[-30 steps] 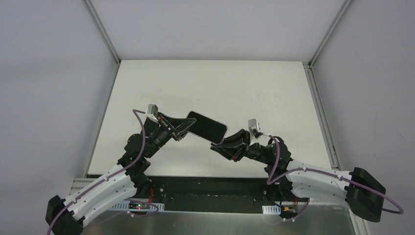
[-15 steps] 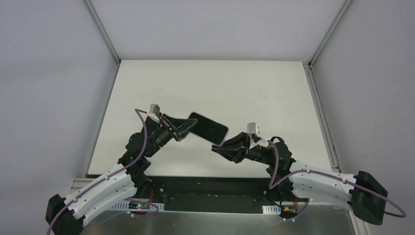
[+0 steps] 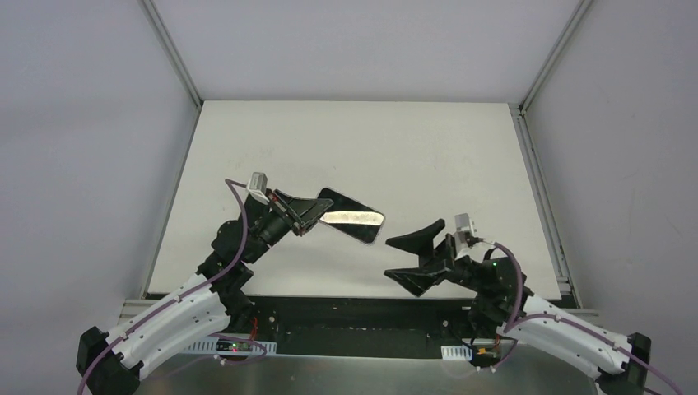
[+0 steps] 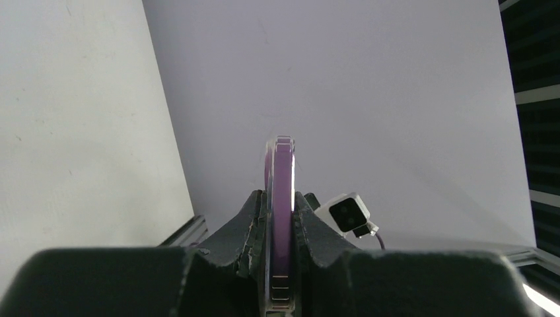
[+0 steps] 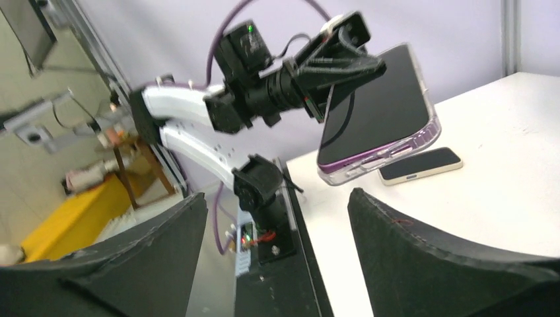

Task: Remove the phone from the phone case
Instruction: Remove the phone case from the phone.

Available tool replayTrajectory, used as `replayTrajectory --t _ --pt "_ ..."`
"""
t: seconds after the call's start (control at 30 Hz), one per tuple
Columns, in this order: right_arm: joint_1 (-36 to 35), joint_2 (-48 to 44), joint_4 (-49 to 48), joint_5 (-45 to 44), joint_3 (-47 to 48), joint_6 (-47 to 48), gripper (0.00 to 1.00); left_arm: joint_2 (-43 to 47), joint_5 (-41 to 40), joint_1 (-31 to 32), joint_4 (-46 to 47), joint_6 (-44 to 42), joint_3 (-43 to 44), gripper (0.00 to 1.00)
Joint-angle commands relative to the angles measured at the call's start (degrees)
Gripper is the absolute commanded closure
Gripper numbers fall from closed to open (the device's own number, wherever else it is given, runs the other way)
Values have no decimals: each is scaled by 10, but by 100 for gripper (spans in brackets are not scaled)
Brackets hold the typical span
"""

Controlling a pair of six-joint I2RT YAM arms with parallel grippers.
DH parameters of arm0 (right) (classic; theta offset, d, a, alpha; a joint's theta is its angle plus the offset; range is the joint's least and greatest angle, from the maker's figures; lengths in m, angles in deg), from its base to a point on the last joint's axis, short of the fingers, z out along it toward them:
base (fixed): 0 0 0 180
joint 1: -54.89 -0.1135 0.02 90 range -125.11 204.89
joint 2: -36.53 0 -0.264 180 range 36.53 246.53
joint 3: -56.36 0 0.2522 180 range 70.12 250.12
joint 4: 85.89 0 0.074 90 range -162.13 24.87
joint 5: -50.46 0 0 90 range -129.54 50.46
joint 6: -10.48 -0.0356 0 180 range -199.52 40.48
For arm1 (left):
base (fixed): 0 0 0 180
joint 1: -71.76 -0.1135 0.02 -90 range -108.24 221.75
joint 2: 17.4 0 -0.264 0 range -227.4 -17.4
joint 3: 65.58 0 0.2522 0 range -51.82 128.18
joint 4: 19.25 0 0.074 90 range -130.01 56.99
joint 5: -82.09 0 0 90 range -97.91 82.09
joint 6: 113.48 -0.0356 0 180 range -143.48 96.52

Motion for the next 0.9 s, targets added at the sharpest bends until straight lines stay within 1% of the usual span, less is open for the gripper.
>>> replayTrajectory --t 0.0,0.07,0.1,0.13,0.27,0.33,0.4,0.5,0.57,0.63,0.73,0.87 --pt "0 -108 139 -120 29 -93 17 13 -37 -2 50 -58 39 100" --pt "1 -133 188 -160 50 -121 17 8 -33 -2 49 -78 39 100" --pt "0 -139 207 -194 59 -136 17 5 -31 -2 48 -86 37 100" --pt "1 -142 214 -209 66 -151 18 2 -30 -2 48 -90 35 100" --pt "0 -126 237 -257 97 -212 17 1 -30 -2 47 -103 24 100" --pt "1 -113 277 -287 118 -234 14 4 -32 -2 47 -107 19 100" --pt "1 -104 318 -304 134 -229 12 5 -33 -2 46 -112 14 100" --pt "0 -115 339 -406 127 -268 11 4 -38 -2 44 -115 4 100" --pt "1 -144 337 -460 107 -307 12 4 -41 -2 43 -113 -2 100" --pt "1 -165 328 -469 93 -302 8 5 -42 -2 43 -114 -5 100" --pt "1 -166 334 -470 94 -303 1 9 -42 -3 42 -122 -5 100" --pt "1 -133 340 -455 109 -311 0 15 -42 -3 40 -130 1 100"
